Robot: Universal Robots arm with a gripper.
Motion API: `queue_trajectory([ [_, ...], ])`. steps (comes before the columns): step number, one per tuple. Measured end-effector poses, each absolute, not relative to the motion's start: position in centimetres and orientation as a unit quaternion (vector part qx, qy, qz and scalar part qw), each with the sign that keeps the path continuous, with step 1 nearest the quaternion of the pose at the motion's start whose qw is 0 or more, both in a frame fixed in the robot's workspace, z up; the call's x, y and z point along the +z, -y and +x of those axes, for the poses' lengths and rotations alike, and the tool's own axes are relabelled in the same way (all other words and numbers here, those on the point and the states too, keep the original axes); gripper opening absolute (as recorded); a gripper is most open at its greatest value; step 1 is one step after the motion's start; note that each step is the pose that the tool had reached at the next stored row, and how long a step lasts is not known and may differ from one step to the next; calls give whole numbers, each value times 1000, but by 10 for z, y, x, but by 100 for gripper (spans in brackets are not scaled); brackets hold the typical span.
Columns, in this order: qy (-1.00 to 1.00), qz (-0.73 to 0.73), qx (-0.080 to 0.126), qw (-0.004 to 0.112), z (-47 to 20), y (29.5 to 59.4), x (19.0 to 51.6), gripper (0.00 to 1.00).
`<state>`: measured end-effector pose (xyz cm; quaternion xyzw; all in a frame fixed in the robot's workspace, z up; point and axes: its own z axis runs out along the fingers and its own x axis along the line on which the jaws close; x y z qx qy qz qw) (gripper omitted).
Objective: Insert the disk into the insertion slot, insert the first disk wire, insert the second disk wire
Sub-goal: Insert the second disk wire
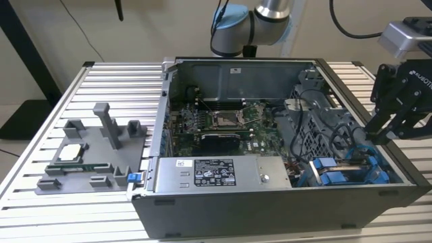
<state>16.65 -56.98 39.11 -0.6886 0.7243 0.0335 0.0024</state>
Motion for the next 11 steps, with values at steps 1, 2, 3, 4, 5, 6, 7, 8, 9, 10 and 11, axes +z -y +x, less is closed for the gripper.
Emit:
queue_trajectory([
  [1,-724,-689,34,3,167,569,391,100],
  [2,-724,-689,34,3,167,568,391,100],
  [3,-724,-689,34,3,168,567,390,100],
  [4,-724,-689,34,3,169,566,390,100],
  [5,-724,-689,34,3,170,564,389,100],
  [6,-724,-689,34,3,171,562,388,100],
  [7,-724,-689,34,3,172,561,388,100],
  [8,-724,-689,34,3,173,559,387,100],
  [9,-724,-689,34,3,174,558,386,100],
  [10,-724,-689,34,3,176,556,385,100],
  [11,-724,-689,34,3,178,556,384,100],
])
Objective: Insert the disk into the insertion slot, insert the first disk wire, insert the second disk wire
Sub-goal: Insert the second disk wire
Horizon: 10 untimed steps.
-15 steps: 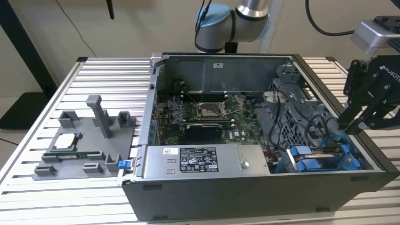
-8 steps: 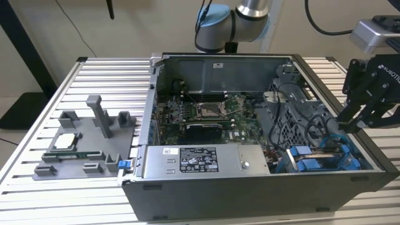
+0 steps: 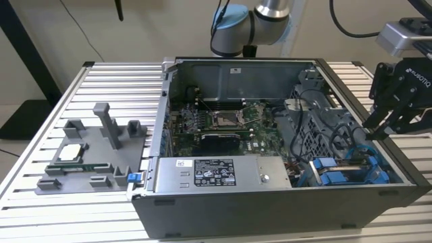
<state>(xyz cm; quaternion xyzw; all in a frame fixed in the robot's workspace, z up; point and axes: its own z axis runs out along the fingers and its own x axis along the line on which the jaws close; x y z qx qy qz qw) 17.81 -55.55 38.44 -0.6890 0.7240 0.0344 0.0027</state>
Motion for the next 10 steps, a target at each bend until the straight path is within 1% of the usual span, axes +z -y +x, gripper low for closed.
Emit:
queue_trajectory([
  [10,-723,-690,40,-4,193,552,374,100],
])
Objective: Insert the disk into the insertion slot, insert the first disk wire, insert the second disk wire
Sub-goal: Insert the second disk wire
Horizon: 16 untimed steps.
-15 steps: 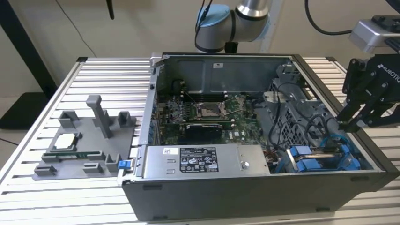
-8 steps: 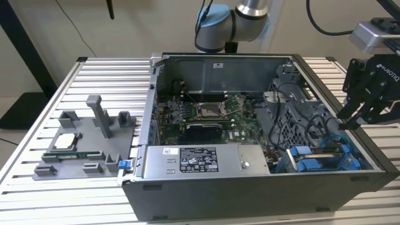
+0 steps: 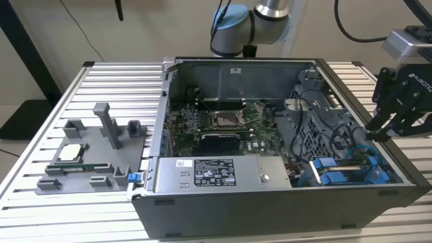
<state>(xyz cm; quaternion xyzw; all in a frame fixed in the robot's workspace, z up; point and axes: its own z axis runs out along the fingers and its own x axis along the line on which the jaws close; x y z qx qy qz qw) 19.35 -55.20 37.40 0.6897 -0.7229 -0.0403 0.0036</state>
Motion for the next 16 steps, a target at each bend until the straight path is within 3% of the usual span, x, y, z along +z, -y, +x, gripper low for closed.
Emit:
queue_trajectory([
  [9,722,689,-56,20,195,552,367,100],
  [14,722,689,-58,22,195,552,367,100],
  [15,722,689,-58,22,195,552,367,0],
  [16,722,689,-58,22,195,552,367,0],
])
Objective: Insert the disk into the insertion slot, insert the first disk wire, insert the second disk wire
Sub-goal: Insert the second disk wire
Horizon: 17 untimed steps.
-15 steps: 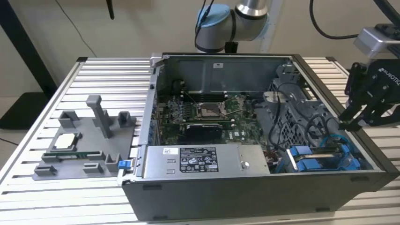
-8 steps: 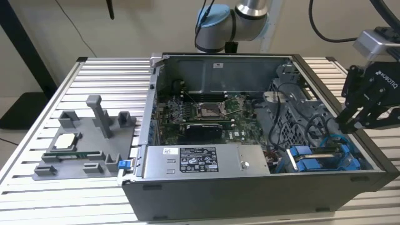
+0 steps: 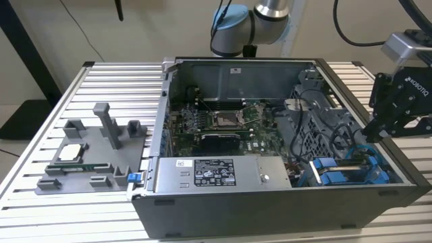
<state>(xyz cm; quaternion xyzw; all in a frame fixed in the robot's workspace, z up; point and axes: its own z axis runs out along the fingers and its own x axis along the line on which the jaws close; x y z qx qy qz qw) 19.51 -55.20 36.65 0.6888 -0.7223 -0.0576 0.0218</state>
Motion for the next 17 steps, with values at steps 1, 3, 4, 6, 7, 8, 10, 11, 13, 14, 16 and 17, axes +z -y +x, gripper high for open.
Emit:
queue_trajectory([
  [1,722,689,-58,22,195,552,367,0],
  [3,722,689,-58,22,195,552,367,0],
  [4,722,689,-58,22,195,552,366,0],
  [6,722,689,-58,22,195,552,366,0],
  [7,722,689,-58,22,195,552,366,0],
  [8,722,689,-58,22,195,552,366,0],
  [10,722,689,-58,22,195,552,366,0],
  [11,722,689,-58,22,195,552,366,0],
  [13,722,689,-58,22,195,552,366,0],
  [14,722,689,-58,22,195,552,366,0],
  [16,722,689,-58,22,195,552,366,0],
  [17,722,689,-58,22,195,552,366,0],
])
